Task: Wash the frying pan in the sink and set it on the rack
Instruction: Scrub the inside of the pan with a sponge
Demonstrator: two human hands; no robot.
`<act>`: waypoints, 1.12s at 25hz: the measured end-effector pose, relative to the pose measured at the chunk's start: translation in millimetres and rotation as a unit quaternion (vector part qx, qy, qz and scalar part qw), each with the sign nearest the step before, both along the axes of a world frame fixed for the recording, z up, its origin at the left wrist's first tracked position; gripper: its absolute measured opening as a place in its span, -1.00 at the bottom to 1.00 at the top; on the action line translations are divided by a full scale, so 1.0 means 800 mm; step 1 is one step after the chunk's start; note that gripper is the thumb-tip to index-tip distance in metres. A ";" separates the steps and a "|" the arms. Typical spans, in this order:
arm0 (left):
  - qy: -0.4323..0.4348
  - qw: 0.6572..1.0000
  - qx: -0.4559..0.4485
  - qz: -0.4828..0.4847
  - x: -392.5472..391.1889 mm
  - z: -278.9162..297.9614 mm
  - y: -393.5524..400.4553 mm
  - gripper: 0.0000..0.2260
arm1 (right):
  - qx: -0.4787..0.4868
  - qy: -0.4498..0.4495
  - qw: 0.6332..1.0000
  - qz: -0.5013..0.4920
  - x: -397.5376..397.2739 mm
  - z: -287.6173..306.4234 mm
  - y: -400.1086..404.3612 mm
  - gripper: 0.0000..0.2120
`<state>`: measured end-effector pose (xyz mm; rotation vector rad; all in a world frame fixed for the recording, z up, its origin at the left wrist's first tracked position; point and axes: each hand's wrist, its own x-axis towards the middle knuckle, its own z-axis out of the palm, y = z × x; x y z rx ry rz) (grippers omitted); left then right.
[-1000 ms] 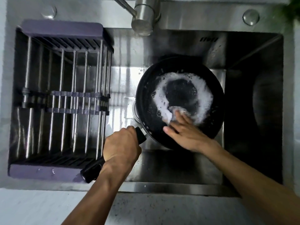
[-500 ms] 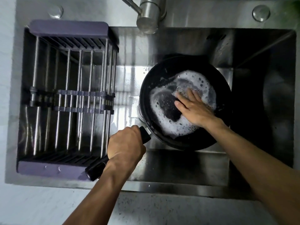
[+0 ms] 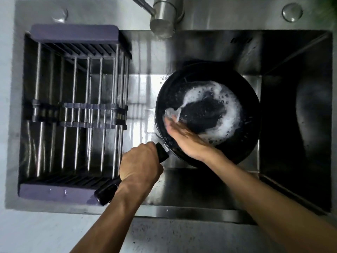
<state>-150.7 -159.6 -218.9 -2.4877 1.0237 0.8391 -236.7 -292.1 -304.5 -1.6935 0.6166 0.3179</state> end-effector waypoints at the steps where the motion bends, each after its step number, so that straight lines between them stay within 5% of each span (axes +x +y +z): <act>1: -0.001 1.000 0.001 0.000 0.000 -0.001 0.000 -0.75 | 0.048 -0.060 0.995 -0.059 0.030 -0.002 -0.006 -0.49; 2: -0.001 1.000 0.000 0.001 0.000 -0.001 0.000 -0.75 | 0.020 -0.062 0.993 -0.102 0.053 -0.005 -0.028 -0.50; 5: -0.007 1.000 0.002 -0.002 0.000 -0.003 0.001 -0.75 | -0.186 0.148 0.967 -0.093 0.033 -0.033 -0.064 -0.50; 6: -0.008 1.000 0.002 -0.003 0.001 -0.003 0.000 -0.75 | -0.171 0.143 0.973 -0.057 0.023 -0.039 -0.053 -0.50; 9: -0.005 1.000 0.002 -0.004 -0.001 -0.003 0.001 -0.76 | -0.094 -0.081 0.992 -0.035 0.044 -0.038 -0.044 -0.52; 13: -0.002 1.000 -0.003 -0.005 0.000 -0.004 0.002 -0.76 | -0.327 0.161 0.931 -0.024 0.001 -0.058 -0.100 -0.43; 15: -0.001 1.000 -0.003 -0.007 0.001 -0.001 0.002 -0.76 | -0.317 0.090 0.939 0.099 0.002 -0.057 -0.081 -0.45; 17: -0.002 1.000 -0.008 -0.010 -0.002 -0.001 0.003 -0.76 | -0.375 -0.017 0.900 0.220 0.015 -0.052 -0.121 -0.45; 20: 0.000 1.000 -0.009 -0.010 -0.002 0.001 0.000 -0.77 | -0.538 0.115 0.820 0.156 -0.034 -0.038 -0.168 -0.42; 22: 0.000 1.000 -0.002 -0.012 0.000 0.004 0.000 -0.76 | -0.501 0.242 0.818 0.148 -0.070 -0.042 -0.124 -0.34; 24: -0.003 1.000 -0.004 -0.010 0.000 0.004 0.001 -0.77 | -0.482 0.206 0.831 0.187 -0.044 -0.045 -0.108 -0.31; 28: -0.004 1.000 -0.008 -0.006 -0.002 0.003 0.000 -0.76 | -0.581 0.232 0.761 0.173 -0.066 -0.006 -0.161 -0.28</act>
